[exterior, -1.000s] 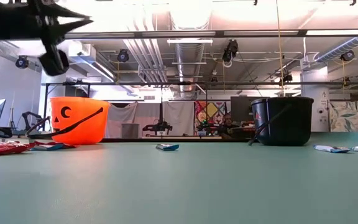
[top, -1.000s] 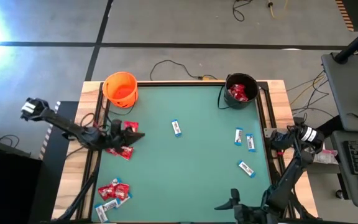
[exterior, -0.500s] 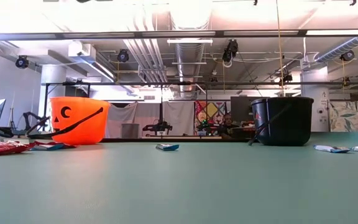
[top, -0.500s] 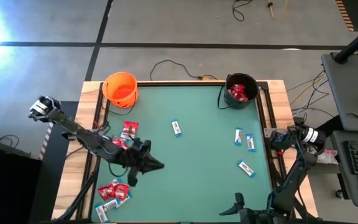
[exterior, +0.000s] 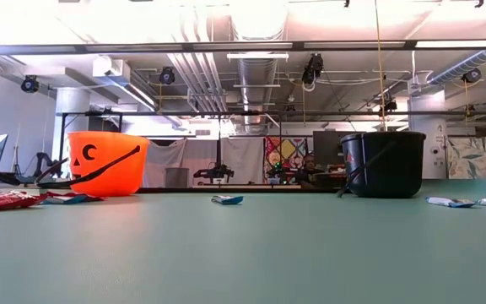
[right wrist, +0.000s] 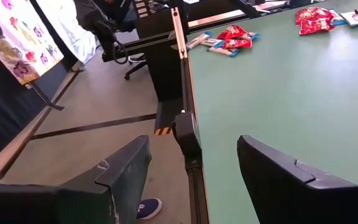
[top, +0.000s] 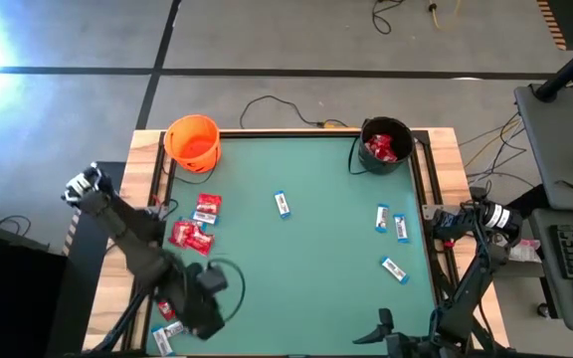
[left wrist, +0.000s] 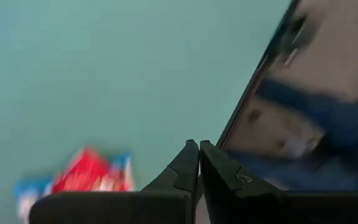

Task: Sort candy by brand, put in halloween buckets
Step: Put the red candy into the black bucket

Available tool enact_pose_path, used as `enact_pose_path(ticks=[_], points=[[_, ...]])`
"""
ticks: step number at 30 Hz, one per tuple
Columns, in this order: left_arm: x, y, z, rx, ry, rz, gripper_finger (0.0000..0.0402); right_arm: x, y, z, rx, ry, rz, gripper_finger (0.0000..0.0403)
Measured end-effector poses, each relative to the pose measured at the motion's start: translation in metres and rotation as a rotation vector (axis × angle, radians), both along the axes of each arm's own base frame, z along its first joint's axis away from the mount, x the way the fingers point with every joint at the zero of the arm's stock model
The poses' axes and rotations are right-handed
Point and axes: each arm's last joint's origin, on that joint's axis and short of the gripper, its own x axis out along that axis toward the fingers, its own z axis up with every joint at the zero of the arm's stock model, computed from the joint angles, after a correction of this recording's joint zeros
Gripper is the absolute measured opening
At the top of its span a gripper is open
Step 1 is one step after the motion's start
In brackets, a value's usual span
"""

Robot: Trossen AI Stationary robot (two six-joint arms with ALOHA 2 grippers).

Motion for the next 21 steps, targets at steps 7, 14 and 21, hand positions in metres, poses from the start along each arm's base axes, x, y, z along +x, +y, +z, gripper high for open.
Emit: enact_pose_path(ticks=[7, 14, 21], points=[[-0.017, -0.04, -0.048, 0.033, 0.459, -0.096, 0.0, 0.002, -0.001, 0.0, 0.006, -0.007, -0.021, 0.0233], [-0.024, -0.044, -0.081, 0.071, 0.604, -0.124, 0.0, 0.008, -0.005, 0.0, -0.004, -0.008, -0.037, 0.0233], [-0.038, -0.013, -0.109, 0.09, 0.75, -0.063, 0.0, 0.014, -0.008, 0.0, -0.006, -0.007, -0.055, 0.0233]])
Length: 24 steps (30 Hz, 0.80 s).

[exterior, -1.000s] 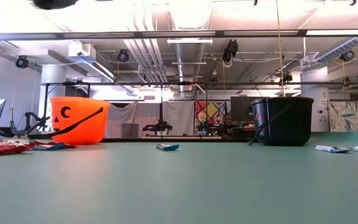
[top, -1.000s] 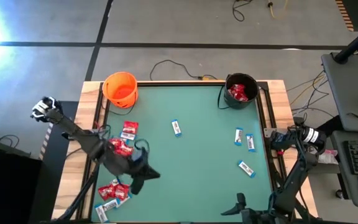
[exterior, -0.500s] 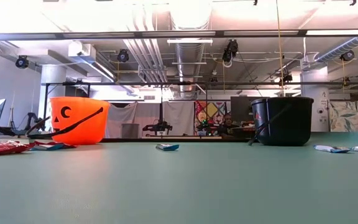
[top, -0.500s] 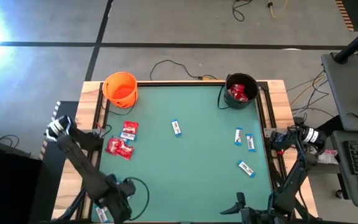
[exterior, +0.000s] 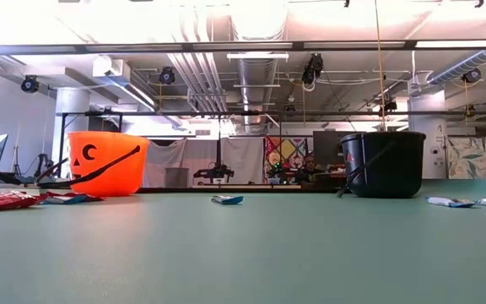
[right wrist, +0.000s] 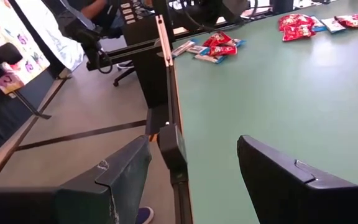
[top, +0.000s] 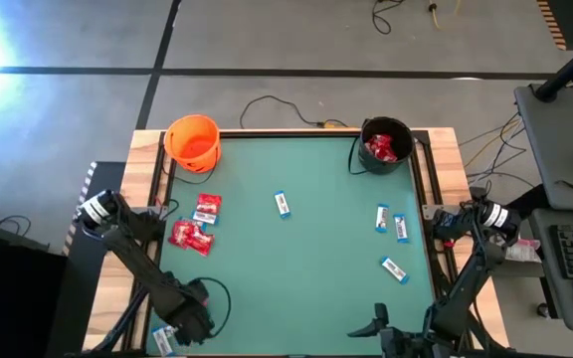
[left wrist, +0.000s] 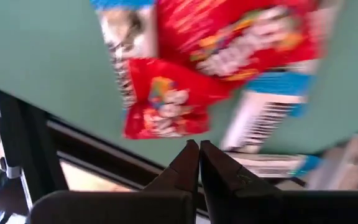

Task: Sort candy by brand, put in halloween buckets
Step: Put the red candy into the black bucket

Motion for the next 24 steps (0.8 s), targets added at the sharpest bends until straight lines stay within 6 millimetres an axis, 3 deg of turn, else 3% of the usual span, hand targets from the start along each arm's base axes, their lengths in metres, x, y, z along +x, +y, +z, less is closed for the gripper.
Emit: enact_pose_path(ticks=[6, 10, 16, 24], points=[[-0.006, 0.011, -0.028, -0.041, 0.022, 0.017, 0.0, 0.0, 0.0, 0.0, -0.002, 0.001, 0.001, 0.0233], [0.005, 0.014, -0.043, -0.09, -0.067, 0.019, 0.0, 0.0, 0.0, 0.0, 0.0, 0.004, 0.006, 0.0233], [0.054, 0.009, -0.04, -0.23, -0.483, -0.082, 0.0, 0.002, -0.002, 0.0, -0.064, -0.011, -0.003, 0.0233], [0.119, 0.033, -0.014, 0.011, -0.967, -0.208, 0.0, 0.012, -0.006, 0.001, -0.039, 0.017, 0.02, 0.0233]])
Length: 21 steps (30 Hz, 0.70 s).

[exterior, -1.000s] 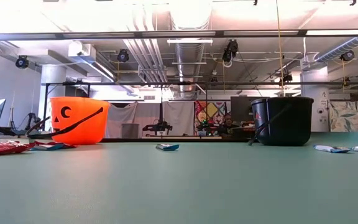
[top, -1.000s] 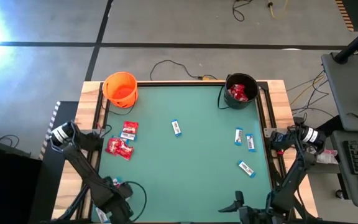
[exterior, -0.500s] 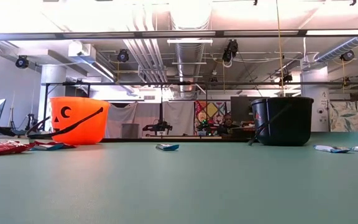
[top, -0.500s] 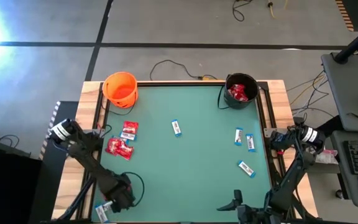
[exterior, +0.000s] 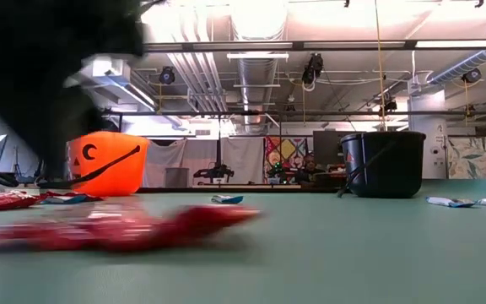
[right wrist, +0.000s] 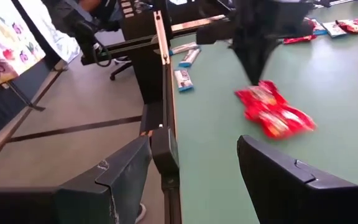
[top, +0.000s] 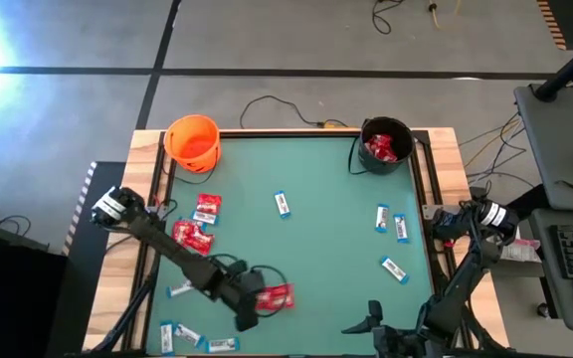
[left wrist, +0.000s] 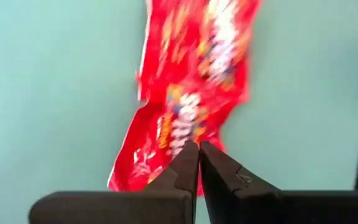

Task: Sort candy by brand, put in halloween buckets
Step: Put the red candy into the black bucket

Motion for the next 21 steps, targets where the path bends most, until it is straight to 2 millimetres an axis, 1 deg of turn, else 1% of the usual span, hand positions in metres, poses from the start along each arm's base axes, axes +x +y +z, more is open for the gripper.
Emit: enact_pose_path(ticks=[2, 4, 7, 11, 13, 15, 18, 21], points=[[0.01, 0.0, 0.011, 0.032, -0.079, -0.019, 0.0, 0.0, 0.0, 0.0, -0.009, 0.003, 0.006, 0.0233], [0.017, -0.003, 0.023, 0.04, -0.123, -0.045, 0.0, 0.0, -0.001, -0.002, -0.021, 0.007, 0.008, 0.0233], [0.018, -0.008, 0.03, 0.037, -0.137, -0.065, 0.0, 0.001, -0.003, -0.004, -0.043, 0.02, 0.002, 0.0233], [0.005, -0.014, 0.021, 0.015, -0.064, -0.021, 0.0, 0.008, -0.012, -0.009, -0.072, 0.048, -0.03, 0.0233], [0.001, -0.017, 0.017, -0.005, -0.068, 0.034, 0.0, 0.012, -0.015, -0.009, -0.101, 0.049, -0.03, 0.0233], [-0.001, -0.024, 0.016, -0.024, -0.156, 0.083, 0.0, 0.017, -0.019, -0.012, -0.112, 0.069, -0.015, 0.0233], [-0.007, -0.034, 0.013, -0.033, -0.292, 0.103, 0.0, 0.021, -0.024, -0.019, -0.106, 0.117, 0.025, 0.0234], [-0.011, -0.036, 0.011, 0.008, -0.316, 0.134, 0.0, 0.027, -0.032, -0.023, -0.113, 0.127, 0.003, 0.0247]])
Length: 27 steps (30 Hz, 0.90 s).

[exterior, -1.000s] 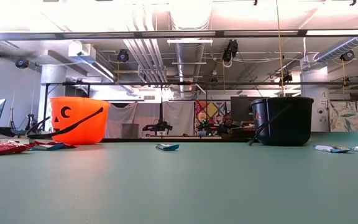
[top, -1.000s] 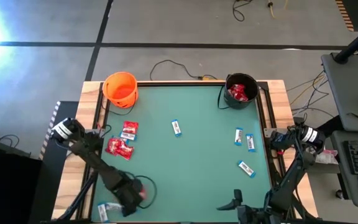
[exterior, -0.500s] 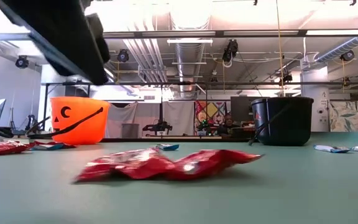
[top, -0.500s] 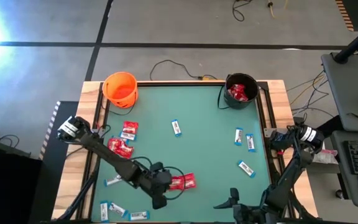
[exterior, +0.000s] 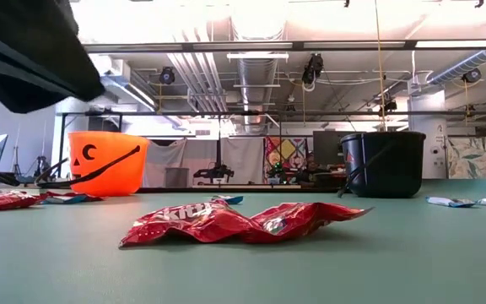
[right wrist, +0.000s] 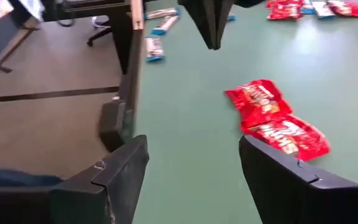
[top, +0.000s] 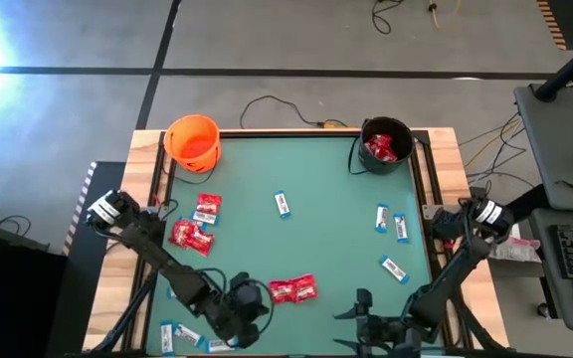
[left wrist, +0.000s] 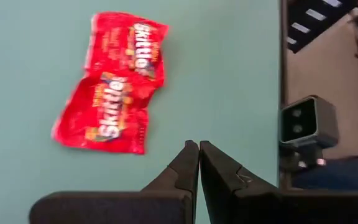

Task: Sort candy by brand, put in halloween buckets
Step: Put the red candy into the black bucket

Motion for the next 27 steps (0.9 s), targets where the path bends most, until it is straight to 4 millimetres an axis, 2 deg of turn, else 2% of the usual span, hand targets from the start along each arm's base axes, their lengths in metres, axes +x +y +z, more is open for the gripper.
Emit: enact_pose_path(ticks=[7, 11, 14, 20, 27], points=[[-0.006, 0.004, -0.007, 0.04, 0.01, 0.065, 0.0, 0.025, -0.027, -0.005, -0.016, 0.009, -0.105, 0.0317], [-0.016, 0.001, -0.016, 0.056, -0.013, 0.08, 0.0, 0.034, -0.042, -0.016, -0.04, 0.029, -0.151, 0.0355], [-0.024, -0.003, -0.02, 0.05, -0.055, 0.078, 0.0005, 0.038, -0.05, -0.029, -0.059, 0.05, -0.176, 0.0368], [-0.036, 0.0, -0.035, 0.059, -0.086, 0.077, 0.006, 0.045, -0.05, -0.065, -0.136, 0.07, -0.16, 0.0368], [-0.045, 0.019, -0.056, 0.112, -0.091, 0.124, 0.0134, 0.077, -0.066, -0.098, -0.176, 0.078, -0.217, 0.0368]])
